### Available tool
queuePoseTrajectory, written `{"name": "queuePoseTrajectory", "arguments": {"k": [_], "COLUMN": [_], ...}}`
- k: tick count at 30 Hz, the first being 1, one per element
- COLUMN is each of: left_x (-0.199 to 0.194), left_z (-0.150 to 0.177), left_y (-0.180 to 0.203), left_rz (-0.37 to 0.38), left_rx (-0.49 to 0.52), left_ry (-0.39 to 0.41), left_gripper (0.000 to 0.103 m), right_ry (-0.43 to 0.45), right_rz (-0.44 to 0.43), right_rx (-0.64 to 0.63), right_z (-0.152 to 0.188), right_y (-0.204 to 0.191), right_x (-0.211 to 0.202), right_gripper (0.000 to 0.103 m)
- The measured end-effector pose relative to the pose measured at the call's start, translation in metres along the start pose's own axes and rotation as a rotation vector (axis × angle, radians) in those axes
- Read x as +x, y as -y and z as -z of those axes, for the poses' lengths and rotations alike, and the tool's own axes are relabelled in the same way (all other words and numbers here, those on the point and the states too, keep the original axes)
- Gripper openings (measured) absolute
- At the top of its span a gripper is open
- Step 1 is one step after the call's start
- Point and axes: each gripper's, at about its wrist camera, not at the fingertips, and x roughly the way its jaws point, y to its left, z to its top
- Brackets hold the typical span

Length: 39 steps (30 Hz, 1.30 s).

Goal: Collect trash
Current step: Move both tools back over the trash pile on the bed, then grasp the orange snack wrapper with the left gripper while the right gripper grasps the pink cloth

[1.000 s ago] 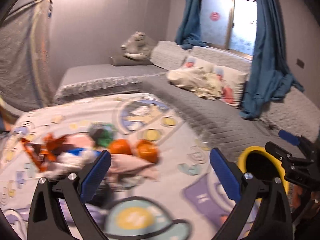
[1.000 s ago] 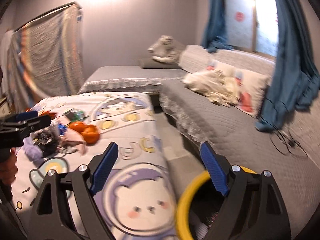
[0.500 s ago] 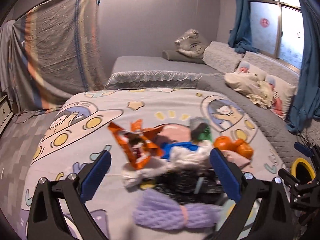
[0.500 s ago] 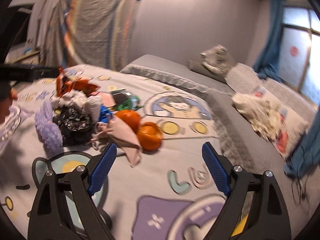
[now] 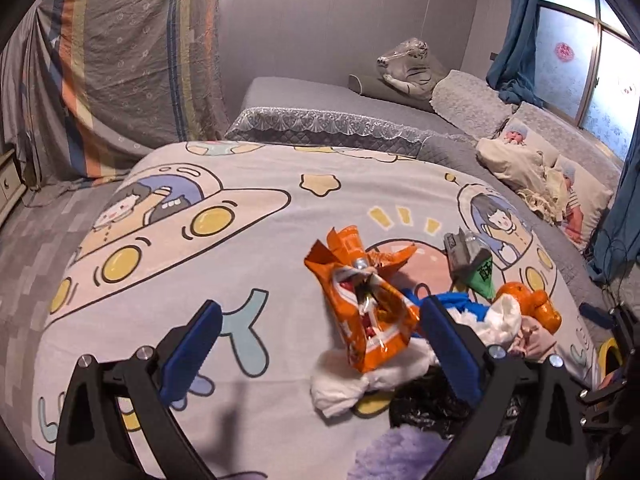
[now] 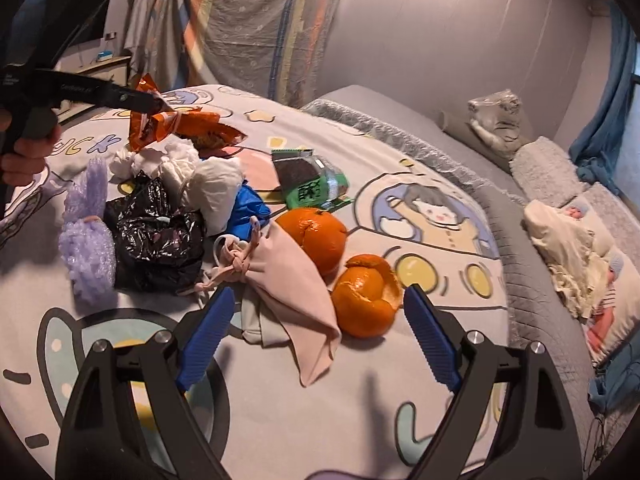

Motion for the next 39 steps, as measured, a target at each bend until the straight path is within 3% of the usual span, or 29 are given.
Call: {"name": "queuePoseTrajectory", "arguments": {"k": [6,12,20,23,26,30,33,39], "left_x": [0.027,0.049,0.07,0.075,0.077,0.08,0.078,0.061], "left_z": [-0.014,-0.021,-0.017,-0.017,-0.02,-0.021,-0.02,-0.024], "left_y": [0.002,0.005,0.013,0.018,0.021,0.025,0.023,0.011], "left_rz": [0.011,0.036,0.054,0.066,0.098,0.082,0.09,0.098], "left_rx": [0.008,-0.003,-0.004,0.017,0.005,0.007,-0.007,-0.053], "left_ry": [-0.033,-0.06,-0.115,-0.126,-0.136,-0.134,-0.128,-0.082], "left_gripper": [0.095,0.095,0.076,0.066,0.048,0.044,0.042,0.039], "right_ry": [-0.032,-0.081,-0.057,-0.07,-0.076,-0.086,-0.088,-0.073], "right_rz": [-0.078,-0.091,-0.07,-0.034,-0.033,-0.03,-0.053,-0.097], "right_rx": [0.022,0.002,-0.048,-0.095,-0.098,-0.089,-0.042,0.059], "right_z": [-0.004,-0.007,-0.005,-0.003,-0.005,-0.005,-0.005,-0.006], "right_y": [0.009,0.009,-0.005,-0.015,-0.015,-0.013,-0.007,0.01], "right_x": [0.016,0.035,0.026,0.029,0.03,0.033,0.032,0.02], "right_gripper": [0.082,0.074,0.068,0.059,0.046,0.023,0.015,0.011]}}
